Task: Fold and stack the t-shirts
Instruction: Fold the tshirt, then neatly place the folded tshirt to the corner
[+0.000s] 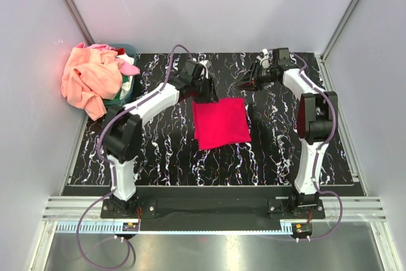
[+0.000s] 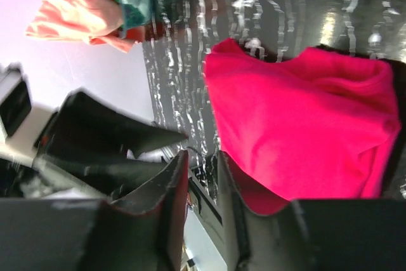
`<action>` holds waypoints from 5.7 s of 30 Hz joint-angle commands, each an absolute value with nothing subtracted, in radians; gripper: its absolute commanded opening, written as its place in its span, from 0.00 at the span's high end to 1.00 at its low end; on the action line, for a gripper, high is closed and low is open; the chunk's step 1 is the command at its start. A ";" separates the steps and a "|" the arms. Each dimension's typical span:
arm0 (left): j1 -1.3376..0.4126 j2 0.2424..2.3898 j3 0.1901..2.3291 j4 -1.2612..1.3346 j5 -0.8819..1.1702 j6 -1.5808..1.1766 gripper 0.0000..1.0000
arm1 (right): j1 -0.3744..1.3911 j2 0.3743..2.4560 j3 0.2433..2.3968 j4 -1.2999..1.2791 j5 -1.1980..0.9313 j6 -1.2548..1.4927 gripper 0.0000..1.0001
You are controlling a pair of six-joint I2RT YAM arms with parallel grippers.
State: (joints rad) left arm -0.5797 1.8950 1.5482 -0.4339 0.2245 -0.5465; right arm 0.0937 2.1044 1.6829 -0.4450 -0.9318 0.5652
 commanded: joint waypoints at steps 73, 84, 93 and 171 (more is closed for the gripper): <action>-0.301 0.870 0.836 -0.698 0.044 -0.374 0.42 | 0.088 2.204 1.705 -0.756 -0.230 0.362 0.98; -0.301 0.888 0.827 -0.684 0.061 -0.374 0.42 | -0.058 2.473 2.280 -0.979 0.149 0.249 1.00; -0.301 0.936 0.824 -0.675 0.089 -0.368 0.43 | -0.144 2.609 2.579 -0.874 0.392 0.164 0.92; -0.284 0.925 0.818 -0.664 0.071 -0.368 0.44 | -0.262 2.783 2.585 -0.664 -0.247 0.437 0.12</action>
State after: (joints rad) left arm -0.2886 0.9260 0.8238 -0.7048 0.0700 -0.3817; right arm -0.2501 2.7354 2.5923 -0.6590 -0.2691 0.4393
